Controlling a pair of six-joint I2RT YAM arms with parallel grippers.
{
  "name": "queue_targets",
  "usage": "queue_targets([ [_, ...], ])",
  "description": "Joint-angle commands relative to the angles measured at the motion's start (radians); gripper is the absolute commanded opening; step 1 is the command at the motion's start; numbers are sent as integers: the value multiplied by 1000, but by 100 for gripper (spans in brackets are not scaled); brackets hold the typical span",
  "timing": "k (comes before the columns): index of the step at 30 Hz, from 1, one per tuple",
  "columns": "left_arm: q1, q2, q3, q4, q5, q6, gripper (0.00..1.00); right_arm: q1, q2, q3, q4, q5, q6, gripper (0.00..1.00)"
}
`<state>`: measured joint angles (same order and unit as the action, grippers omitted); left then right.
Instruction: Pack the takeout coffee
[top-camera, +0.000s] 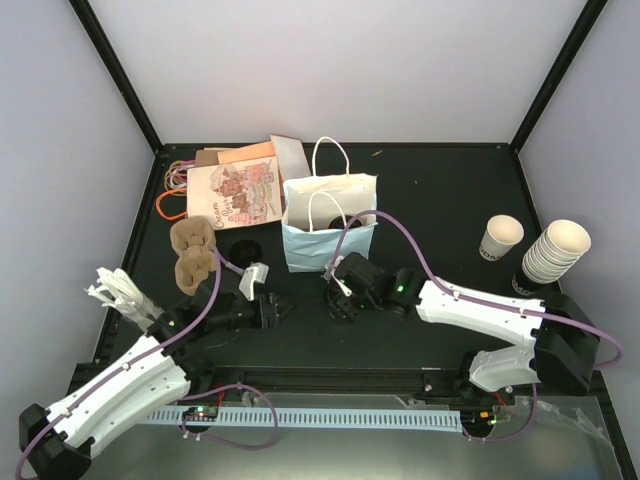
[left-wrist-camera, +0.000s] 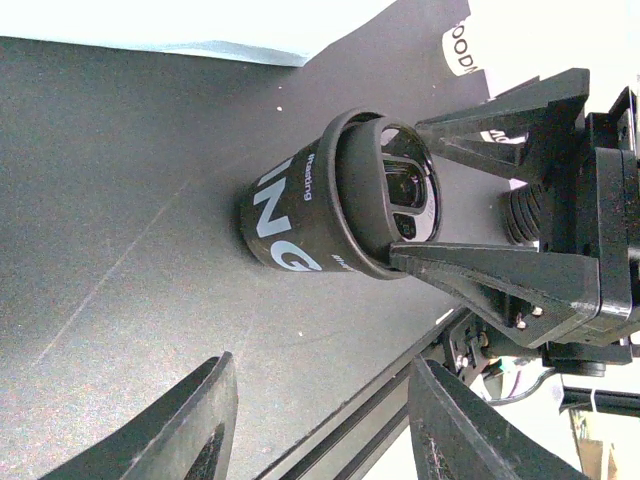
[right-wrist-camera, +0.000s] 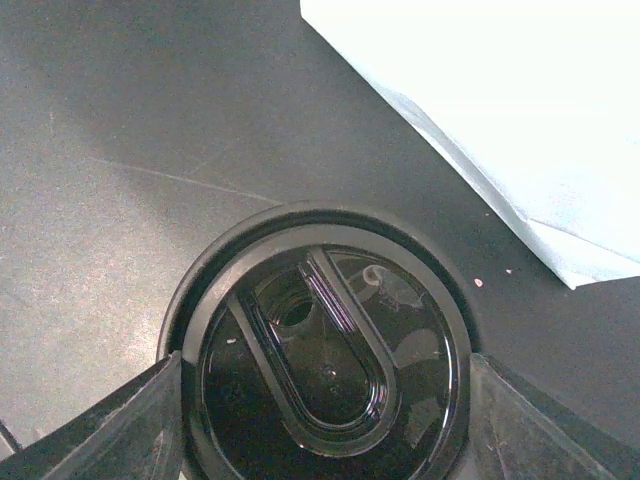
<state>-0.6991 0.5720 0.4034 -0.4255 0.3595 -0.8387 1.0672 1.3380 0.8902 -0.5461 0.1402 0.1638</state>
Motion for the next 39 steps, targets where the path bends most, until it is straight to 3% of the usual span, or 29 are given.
queue_targets([
  [1,13,13,41,10,-5,22,49,-9,-13,-22,-24,20,22,65],
  [17,17,28,40,11,7,26,50,-11,-3,-15,-21,13,19,76],
  [39,21,57,51,21,26,35,50,-11,-25,33,-59,17,2,100],
])
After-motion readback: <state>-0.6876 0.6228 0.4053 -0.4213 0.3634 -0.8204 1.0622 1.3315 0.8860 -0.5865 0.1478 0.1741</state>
